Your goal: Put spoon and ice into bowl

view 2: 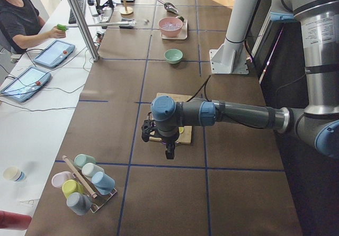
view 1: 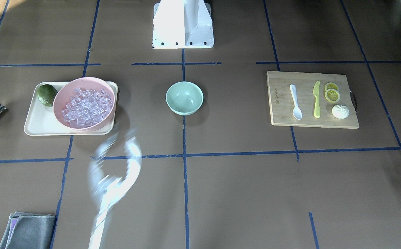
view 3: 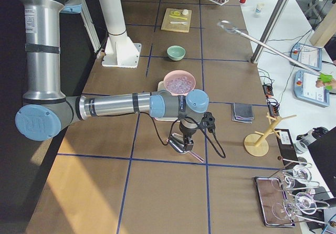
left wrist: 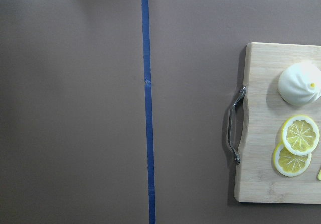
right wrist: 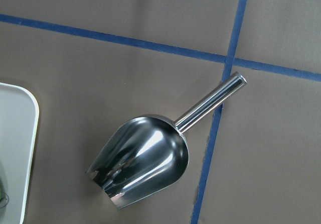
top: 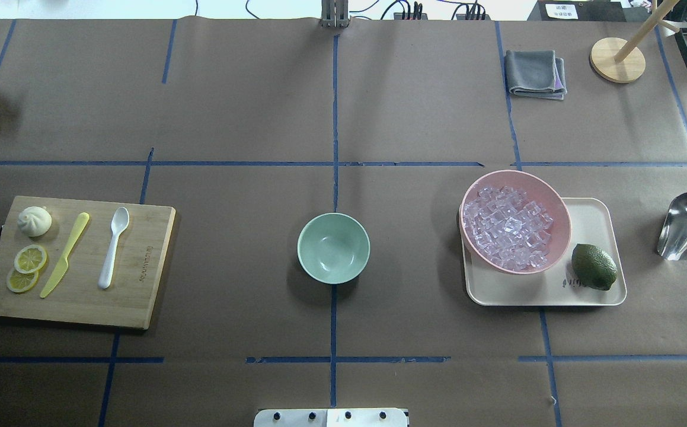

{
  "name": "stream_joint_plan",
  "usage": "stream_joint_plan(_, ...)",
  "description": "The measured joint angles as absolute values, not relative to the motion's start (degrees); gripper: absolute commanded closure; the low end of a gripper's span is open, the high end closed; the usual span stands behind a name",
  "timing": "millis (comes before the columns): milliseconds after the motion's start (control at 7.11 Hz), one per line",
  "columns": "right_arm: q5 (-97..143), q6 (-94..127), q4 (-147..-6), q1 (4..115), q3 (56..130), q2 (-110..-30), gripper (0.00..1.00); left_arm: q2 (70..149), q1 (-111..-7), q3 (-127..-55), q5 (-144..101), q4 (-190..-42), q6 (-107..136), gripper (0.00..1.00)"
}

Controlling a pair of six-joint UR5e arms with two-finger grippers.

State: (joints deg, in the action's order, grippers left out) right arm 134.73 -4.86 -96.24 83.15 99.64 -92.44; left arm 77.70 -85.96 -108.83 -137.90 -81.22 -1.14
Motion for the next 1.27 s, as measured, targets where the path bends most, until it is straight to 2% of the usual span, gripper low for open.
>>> stream_joint_plan(1266,137.17,-4.92,-96.24,83.2,99.42,-92.46,0.0,77.13,-85.67,-110.73,-137.57,-82.37,-3.4,0.0)
